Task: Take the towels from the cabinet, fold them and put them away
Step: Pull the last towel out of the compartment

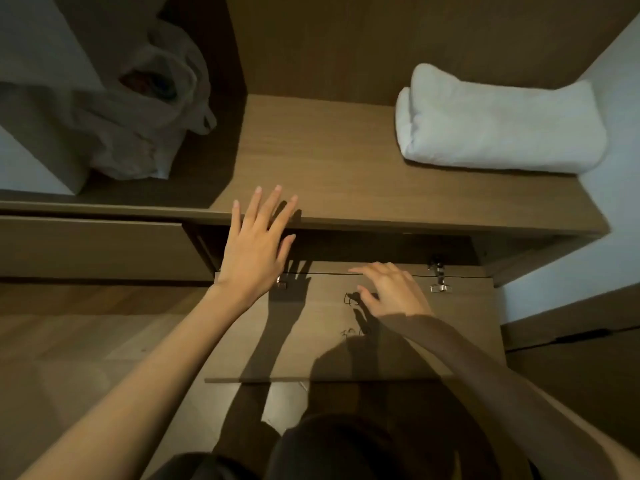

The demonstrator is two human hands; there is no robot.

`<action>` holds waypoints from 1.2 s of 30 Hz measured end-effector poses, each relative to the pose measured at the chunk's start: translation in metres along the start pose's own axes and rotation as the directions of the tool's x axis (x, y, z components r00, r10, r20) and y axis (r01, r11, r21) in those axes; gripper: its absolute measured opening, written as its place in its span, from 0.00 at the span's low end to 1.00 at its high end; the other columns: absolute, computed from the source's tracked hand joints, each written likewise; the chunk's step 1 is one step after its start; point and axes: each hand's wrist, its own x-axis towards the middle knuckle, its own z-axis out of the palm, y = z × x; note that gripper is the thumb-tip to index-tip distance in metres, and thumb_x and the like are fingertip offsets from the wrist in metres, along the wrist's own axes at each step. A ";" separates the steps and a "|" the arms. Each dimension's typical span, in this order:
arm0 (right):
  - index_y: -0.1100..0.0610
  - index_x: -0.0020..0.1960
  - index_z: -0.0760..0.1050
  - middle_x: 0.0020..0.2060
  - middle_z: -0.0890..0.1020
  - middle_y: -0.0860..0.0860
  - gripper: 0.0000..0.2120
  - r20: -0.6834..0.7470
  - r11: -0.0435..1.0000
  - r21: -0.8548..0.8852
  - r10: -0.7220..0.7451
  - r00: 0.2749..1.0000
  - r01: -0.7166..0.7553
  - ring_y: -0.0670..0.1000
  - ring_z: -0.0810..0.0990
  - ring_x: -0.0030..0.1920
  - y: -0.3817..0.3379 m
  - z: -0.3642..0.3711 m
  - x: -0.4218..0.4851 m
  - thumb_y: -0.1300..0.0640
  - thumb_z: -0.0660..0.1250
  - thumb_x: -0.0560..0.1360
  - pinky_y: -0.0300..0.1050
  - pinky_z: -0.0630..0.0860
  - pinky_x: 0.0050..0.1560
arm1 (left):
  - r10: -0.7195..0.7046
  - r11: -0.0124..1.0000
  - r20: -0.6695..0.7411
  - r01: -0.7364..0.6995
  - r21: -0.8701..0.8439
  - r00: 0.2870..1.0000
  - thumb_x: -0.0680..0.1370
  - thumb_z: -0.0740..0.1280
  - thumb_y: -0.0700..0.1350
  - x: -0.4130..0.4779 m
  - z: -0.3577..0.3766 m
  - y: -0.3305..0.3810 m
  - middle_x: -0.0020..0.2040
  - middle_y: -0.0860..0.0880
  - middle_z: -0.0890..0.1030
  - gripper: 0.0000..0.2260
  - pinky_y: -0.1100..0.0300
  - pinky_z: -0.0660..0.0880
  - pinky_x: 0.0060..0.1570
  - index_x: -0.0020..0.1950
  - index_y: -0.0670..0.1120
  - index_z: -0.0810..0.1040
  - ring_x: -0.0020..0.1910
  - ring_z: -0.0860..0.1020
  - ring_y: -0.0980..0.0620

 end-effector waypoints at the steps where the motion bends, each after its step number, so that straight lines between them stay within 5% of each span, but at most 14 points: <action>1: 0.45 0.73 0.65 0.70 0.70 0.46 0.20 -0.008 1.000 -0.003 -0.006 1.000 0.006 0.47 0.65 0.71 0.007 0.016 0.005 0.51 0.58 0.82 0.47 0.59 0.72 | -0.005 1.000 -0.020 0.005 0.005 1.000 0.82 0.56 0.53 -0.001 0.014 -0.004 0.79 0.47 0.53 0.26 0.42 0.45 0.75 0.79 0.51 0.54 0.78 0.48 0.44; 8: 0.46 0.71 0.68 0.68 0.73 0.46 0.19 -0.066 0.998 0.007 -0.065 0.996 0.066 0.46 0.68 0.70 0.040 0.093 0.045 0.52 0.61 0.81 0.48 0.63 0.70 | -0.004 0.998 -0.218 -0.010 -0.065 0.976 0.81 0.61 0.46 -0.011 0.072 -0.017 0.78 0.46 0.57 0.28 0.43 0.51 0.75 0.79 0.50 0.55 0.78 0.51 0.44; 14: 0.46 0.70 0.69 0.68 0.73 0.47 0.18 -0.114 0.995 -0.052 -0.089 0.989 0.084 0.47 0.69 0.70 0.057 0.129 0.067 0.52 0.61 0.81 0.49 0.65 0.69 | 0.047 0.998 -0.252 -0.054 -0.021 0.967 0.80 0.62 0.44 -0.021 0.096 -0.019 0.79 0.46 0.49 0.31 0.44 0.49 0.75 0.79 0.47 0.50 0.78 0.46 0.44; 18: 0.49 0.70 0.70 0.68 0.72 0.48 0.19 -0.186 0.998 -0.038 -0.046 0.981 0.039 0.49 0.69 0.68 0.077 0.140 0.084 0.55 0.63 0.79 0.48 0.67 0.67 | 0.174 0.980 -0.161 -0.154 0.127 0.972 0.79 0.60 0.46 -0.034 0.124 -0.020 0.79 0.45 0.53 0.29 0.42 0.51 0.75 0.79 0.46 0.53 0.78 0.50 0.44; 23: 0.50 0.72 0.66 0.69 0.69 0.53 0.23 -0.258 0.989 0.056 0.148 0.955 -0.138 0.54 0.69 0.69 0.114 0.142 0.117 0.57 0.64 0.78 0.50 0.72 0.63 | 0.038 0.990 0.073 -0.047 0.131 0.997 0.82 0.51 0.54 -0.034 0.170 -0.018 0.79 0.48 0.54 0.27 0.46 0.47 0.75 0.79 0.51 0.47 0.78 0.49 0.47; 28: 0.47 0.76 0.57 0.71 0.68 0.55 0.27 -0.267 0.912 0.133 0.410 0.872 -0.388 0.57 0.77 0.62 0.153 0.137 0.163 0.55 0.62 0.80 0.55 0.79 0.55 | -0.064 0.992 0.279 0.029 0.127 0.958 0.82 0.47 0.58 -0.023 0.224 -0.010 0.79 0.49 0.47 0.26 0.45 0.52 0.75 0.78 0.56 0.42 0.78 0.48 0.43; 32: 0.53 0.78 0.50 0.75 0.61 0.56 0.31 -0.296 0.862 0.270 0.499 0.815 -0.429 0.58 0.64 0.73 0.168 0.135 0.197 0.59 0.61 0.80 0.54 0.66 0.69 | -0.095 0.992 0.332 0.061 0.110 0.938 0.81 0.49 0.60 -0.015 0.251 -0.010 0.79 0.49 0.49 0.26 0.44 0.55 0.73 0.78 0.57 0.48 0.77 0.49 0.40; 36: 0.51 0.75 0.52 0.72 0.63 0.58 0.31 -0.377 0.786 0.446 0.599 0.706 -0.428 0.58 0.69 0.68 0.171 0.140 0.219 0.61 0.62 0.78 0.48 0.72 0.61 | -0.098 0.990 0.369 0.052 0.134 0.924 0.81 0.46 0.61 -0.016 0.266 -0.010 0.79 0.50 0.50 0.26 0.43 0.55 0.73 0.78 0.58 0.46 0.77 0.43 0.38</action>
